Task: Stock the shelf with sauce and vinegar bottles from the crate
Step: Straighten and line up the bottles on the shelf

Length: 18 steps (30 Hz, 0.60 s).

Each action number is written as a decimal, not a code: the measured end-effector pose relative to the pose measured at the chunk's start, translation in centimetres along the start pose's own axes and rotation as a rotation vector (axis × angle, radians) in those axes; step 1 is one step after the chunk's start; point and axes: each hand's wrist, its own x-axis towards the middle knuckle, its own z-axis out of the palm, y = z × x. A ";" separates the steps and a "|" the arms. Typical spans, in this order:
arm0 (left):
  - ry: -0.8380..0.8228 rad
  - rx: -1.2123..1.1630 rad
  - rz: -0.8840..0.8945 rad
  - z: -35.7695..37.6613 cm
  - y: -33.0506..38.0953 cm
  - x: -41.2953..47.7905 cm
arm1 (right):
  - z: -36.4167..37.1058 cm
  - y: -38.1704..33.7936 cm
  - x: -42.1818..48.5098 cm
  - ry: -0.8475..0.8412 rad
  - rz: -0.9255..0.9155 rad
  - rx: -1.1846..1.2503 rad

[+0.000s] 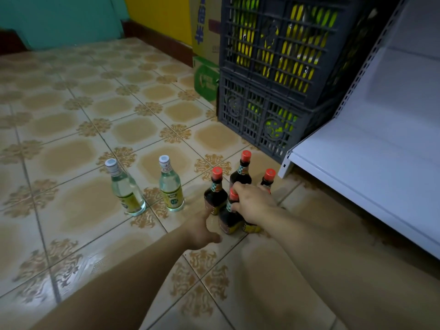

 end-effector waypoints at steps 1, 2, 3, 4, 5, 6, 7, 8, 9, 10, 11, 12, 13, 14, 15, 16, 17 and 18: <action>-0.001 -0.002 -0.005 0.0 -0.3 -0.1 | 0.0 -0.2 0.0 0.035 0.015 0.009; -0.003 -0.007 -0.010 0.1 -0.5 -0.2 | 0.2 -0.3 0.1 0.067 0.026 0.022; -0.008 -0.016 -0.014 0.1 -0.7 -0.4 | 0.4 -0.5 0.3 0.094 0.034 0.044; -0.013 -0.024 -0.017 0.1 -0.8 -0.5 | 0.6 -0.7 0.3 0.118 0.041 0.076; -0.017 -0.029 -0.018 0.2 -1.0 -0.6 | 0.7 -0.8 0.4 0.133 0.048 0.111; -0.017 -0.029 -0.018 0.3 -1.1 -0.8 | 0.9 -0.9 0.3 0.142 0.052 0.142; -0.014 -0.029 -0.019 0.3 -1.2 -0.9 | 1.0 -0.9 0.1 0.148 0.045 0.165; -0.010 -0.033 -0.021 0.2 -1.2 -1.0 | 1.2 -0.8 -0.1 0.158 0.022 0.183; -0.006 -0.043 -0.022 0.2 -1.3 -1.1 | 1.4 -0.8 -0.4 0.170 -0.010 0.197; -0.004 -0.056 -0.016 0.1 -1.2 -1.2 | 1.5 -0.7 -0.7 0.186 -0.047 0.210; -0.001 -0.069 -0.003 0.0 -1.2 -1.2 | 1.4 -0.9 -1.0 0.202 -0.074 0.231; 0.001 -0.081 0.013 -0.1 -1.2 -1.2 | 1.2 -1.1 -1.3 0.224 -0.094 0.266; 0.002 -0.094 0.028 -0.1 -1.2 -1.2 | 0.9 -1.5 -1.6 0.247 -0.104 0.313; 0.004 -0.109 0.045 -0.1 -1.2 -1.2 | 0.5 -2.0 -1.9 0.272 -0.108 0.365; 0.008 -0.128 0.067 -0.1 -1.3 -1.4 | 0.0 -2.7 -2.2 0.296 -0.104 0.421; 0.012 -0.156 0.094 -0.1 -1.3 -1.5 | -0.7 -3.4 -2.4 0.321 -0.095 0.486; 0.015 -0.198 0.125 -0.2 -1.4 -1.8 | -1.4 -4.0 -2.6 0.353 -0.083 0.557; 0.019 -0.254 0.157 -0.5 -1.5 -2.1 | -2.2 -4.6 -2.8 0.393 -0.073 0.623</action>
